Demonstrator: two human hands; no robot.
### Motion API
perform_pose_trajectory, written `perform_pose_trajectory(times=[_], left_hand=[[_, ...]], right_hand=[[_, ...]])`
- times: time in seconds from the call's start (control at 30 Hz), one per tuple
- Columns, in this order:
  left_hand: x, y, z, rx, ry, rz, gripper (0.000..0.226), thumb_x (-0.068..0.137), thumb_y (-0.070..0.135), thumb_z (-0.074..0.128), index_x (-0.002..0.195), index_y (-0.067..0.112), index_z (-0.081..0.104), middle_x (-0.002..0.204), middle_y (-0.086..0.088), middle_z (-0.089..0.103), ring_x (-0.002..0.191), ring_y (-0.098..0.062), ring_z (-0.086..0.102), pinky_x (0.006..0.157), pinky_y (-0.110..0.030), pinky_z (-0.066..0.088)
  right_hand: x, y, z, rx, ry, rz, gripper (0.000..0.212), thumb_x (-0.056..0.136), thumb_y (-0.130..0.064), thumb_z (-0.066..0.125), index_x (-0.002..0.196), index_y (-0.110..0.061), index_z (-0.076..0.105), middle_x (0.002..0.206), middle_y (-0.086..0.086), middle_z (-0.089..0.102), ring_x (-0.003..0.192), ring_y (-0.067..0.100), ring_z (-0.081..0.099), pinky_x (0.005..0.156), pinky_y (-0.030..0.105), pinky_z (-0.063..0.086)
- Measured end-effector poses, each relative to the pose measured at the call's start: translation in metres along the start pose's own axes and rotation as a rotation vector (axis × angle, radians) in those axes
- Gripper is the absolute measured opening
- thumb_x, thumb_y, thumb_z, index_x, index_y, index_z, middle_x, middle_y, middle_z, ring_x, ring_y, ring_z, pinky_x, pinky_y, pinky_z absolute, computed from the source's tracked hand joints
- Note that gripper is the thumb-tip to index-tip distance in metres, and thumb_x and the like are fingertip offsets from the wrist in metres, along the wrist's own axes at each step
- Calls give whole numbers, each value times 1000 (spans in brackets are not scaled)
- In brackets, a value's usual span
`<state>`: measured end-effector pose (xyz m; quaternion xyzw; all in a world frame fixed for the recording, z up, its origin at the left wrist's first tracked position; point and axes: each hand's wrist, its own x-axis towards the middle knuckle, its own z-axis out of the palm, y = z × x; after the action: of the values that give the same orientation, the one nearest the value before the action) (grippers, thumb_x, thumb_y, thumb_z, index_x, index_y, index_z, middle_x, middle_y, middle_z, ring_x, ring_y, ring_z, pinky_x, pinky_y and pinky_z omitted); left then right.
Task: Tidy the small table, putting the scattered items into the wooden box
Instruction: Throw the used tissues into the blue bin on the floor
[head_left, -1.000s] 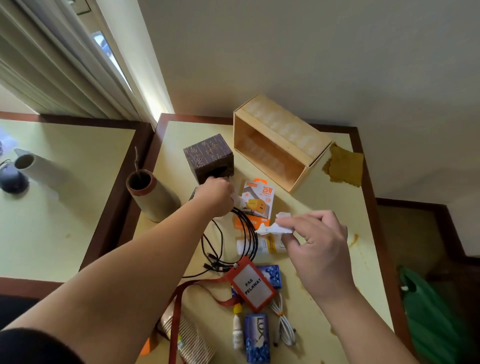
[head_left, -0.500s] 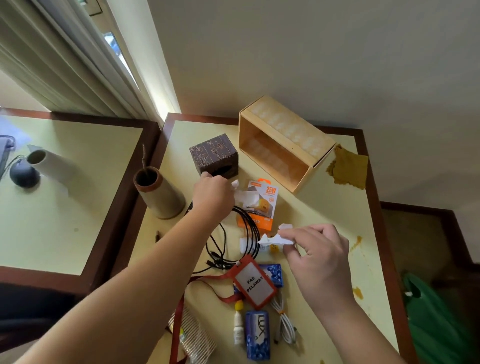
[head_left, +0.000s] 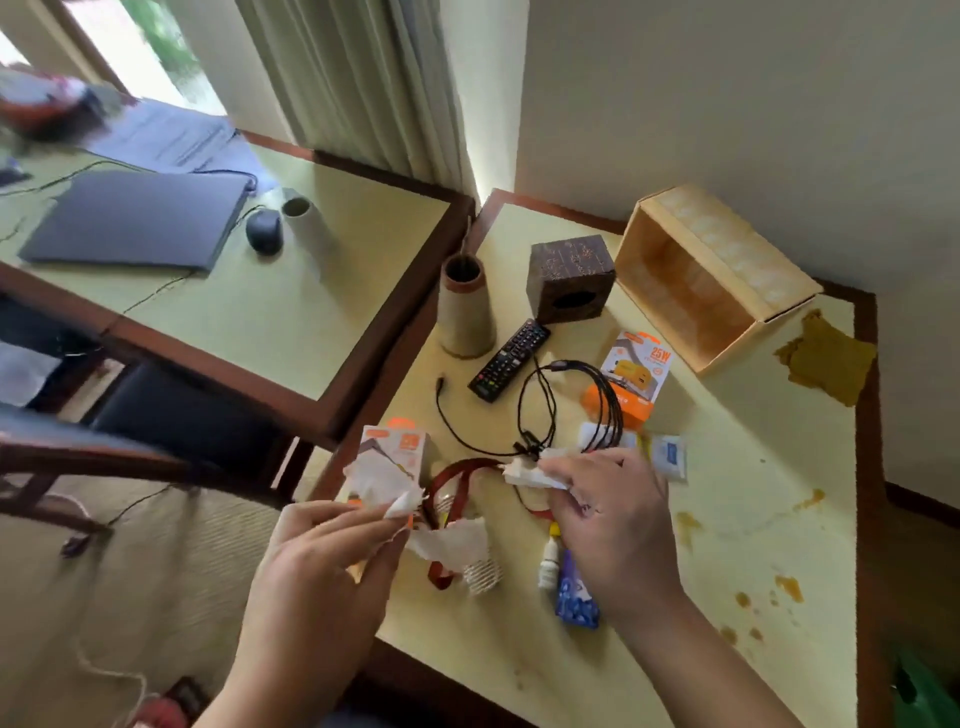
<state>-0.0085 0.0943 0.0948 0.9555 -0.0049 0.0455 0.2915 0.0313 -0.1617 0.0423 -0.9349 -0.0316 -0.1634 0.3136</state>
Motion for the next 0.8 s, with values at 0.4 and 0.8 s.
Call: perform_pose_trajectory(times=[0.4,0.8], left_hand=[[-115,-158,-57,-135,129,-379,16,86,23,82,100,30,83,98,33,67,103,2,53,81,-12,40],[-173,-346,5,-178,-69,-774,16,94,34,72,104,30,83,97,12,79,102,-15,67,88,-38,57]], right_hand=[[-69,-161,120,123,-318,-357,26,86,-14,79,111,-16,80,102,-6,77,100,19,61,81,45,55],[-191,-210,267,275,-511,-383,20,90,-8,77,110,-11,78,105,0,76,92,17,66,84,29,56]])
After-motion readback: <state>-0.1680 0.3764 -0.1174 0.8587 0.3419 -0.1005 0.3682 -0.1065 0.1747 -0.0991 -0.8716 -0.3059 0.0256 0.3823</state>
